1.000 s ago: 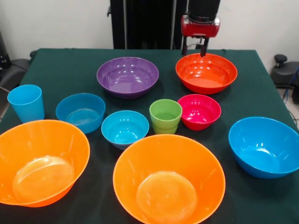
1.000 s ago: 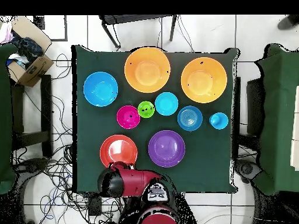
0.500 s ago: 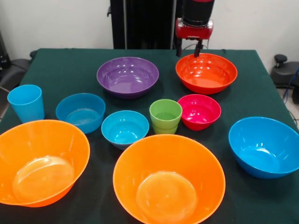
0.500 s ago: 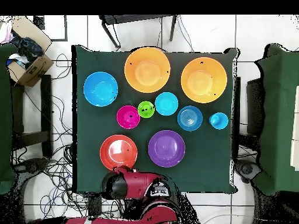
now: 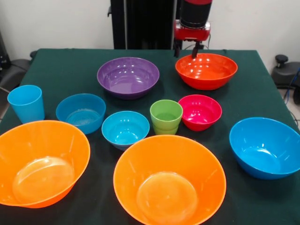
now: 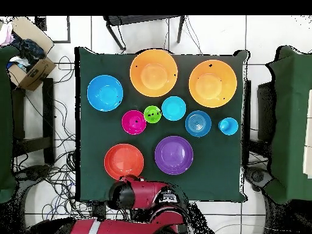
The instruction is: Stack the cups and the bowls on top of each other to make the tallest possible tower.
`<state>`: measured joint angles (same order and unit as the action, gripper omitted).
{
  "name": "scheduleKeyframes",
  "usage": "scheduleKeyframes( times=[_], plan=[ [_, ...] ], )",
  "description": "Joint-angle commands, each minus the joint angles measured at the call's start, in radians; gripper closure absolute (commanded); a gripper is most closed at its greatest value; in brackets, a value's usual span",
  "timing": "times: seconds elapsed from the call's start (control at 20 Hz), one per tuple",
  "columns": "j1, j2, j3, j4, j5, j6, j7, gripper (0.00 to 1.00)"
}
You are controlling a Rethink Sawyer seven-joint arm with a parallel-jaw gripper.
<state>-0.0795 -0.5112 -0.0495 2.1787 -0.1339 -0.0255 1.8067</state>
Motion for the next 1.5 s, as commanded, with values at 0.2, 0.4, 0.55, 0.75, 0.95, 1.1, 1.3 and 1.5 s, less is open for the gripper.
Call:
scheduleKeyframes(
  times=[0.2,0.4,0.55,0.75,0.95,1.1,1.3,1.5],
  plan=[
    [-0.020,0.060,0.049,-0.105,-0.041,-0.081,0.110,0.00],
    [-0.026,0.049,0.055,-0.099,-0.040,-0.072,0.111,0.00],
    [-0.031,0.015,0.066,-0.073,-0.027,-0.061,0.127,0.00],
    [-0.028,-0.091,0.081,-0.009,0.038,-0.003,0.187,0.00],
    [-0.026,-0.127,0.086,0.024,0.096,0.005,0.251,0.00],
    [-0.024,-0.126,0.076,0.028,0.124,-0.010,0.280,0.00],
    [-0.031,-0.117,0.073,0.023,0.143,-0.028,0.310,0.00],
    [-0.028,-0.081,0.067,0.013,0.135,-0.074,0.342,0.00]
  ],
)
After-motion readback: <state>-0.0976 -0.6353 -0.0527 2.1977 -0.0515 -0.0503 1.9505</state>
